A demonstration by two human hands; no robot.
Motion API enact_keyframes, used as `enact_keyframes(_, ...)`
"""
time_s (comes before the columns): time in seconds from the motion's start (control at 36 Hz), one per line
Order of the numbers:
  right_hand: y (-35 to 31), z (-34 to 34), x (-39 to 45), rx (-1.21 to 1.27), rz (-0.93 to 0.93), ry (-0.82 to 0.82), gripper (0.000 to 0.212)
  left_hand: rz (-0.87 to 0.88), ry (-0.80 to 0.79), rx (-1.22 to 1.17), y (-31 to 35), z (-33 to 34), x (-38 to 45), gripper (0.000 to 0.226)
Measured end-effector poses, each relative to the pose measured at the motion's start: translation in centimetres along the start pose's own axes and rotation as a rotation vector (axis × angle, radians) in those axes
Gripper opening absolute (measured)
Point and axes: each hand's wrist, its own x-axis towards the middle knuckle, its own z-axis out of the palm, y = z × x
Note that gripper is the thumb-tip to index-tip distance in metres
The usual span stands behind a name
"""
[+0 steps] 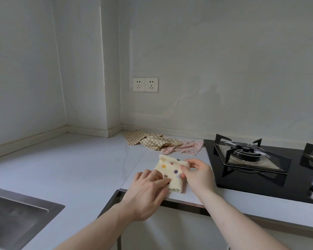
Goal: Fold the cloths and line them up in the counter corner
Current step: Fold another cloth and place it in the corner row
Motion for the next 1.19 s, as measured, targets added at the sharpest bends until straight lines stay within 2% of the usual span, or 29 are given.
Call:
enact_keyframes(0.25, -0.2, -0.3, -0.6, -0.064, -0.123, -0.018, 0.016, -0.035, -0.045, -0.012, -0.2, 0.1, 0.1, 0.047)
enact_keyframes(0.53, 0.2, 0.6, -0.5, -0.284, -0.376, -0.096, 0.021, -0.062, -0.068, 0.014, -0.3, 0.1, 0.1, 0.053)
enact_keyframes(0.75, -0.5, 0.2, -1.4, -0.423, -0.332, -0.202, 0.007, -0.066, -0.045, 0.027, 0.0, -0.1, 0.2, 0.048)
enact_keyframes(0.94, -0.1, 1.2, -1.1, -0.535, -0.322, -0.218, 0.013, -0.113, 0.076, -0.072, -0.9, 0.0, 0.2, 0.022)
enact_keyframes(1.08, 0.2, 1.5, -1.0, -0.557, -0.350, -0.245, 0.010, -0.103, 0.244, -0.070, -1.3, -0.1, 0.3, 0.043)
enact_keyframes(1.19, 0.2, 1.7, -1.2, -0.531, -0.366, -0.281, 0.009, -0.100, 0.182, -0.006, -1.6, 0.4, 0.3, 0.050)
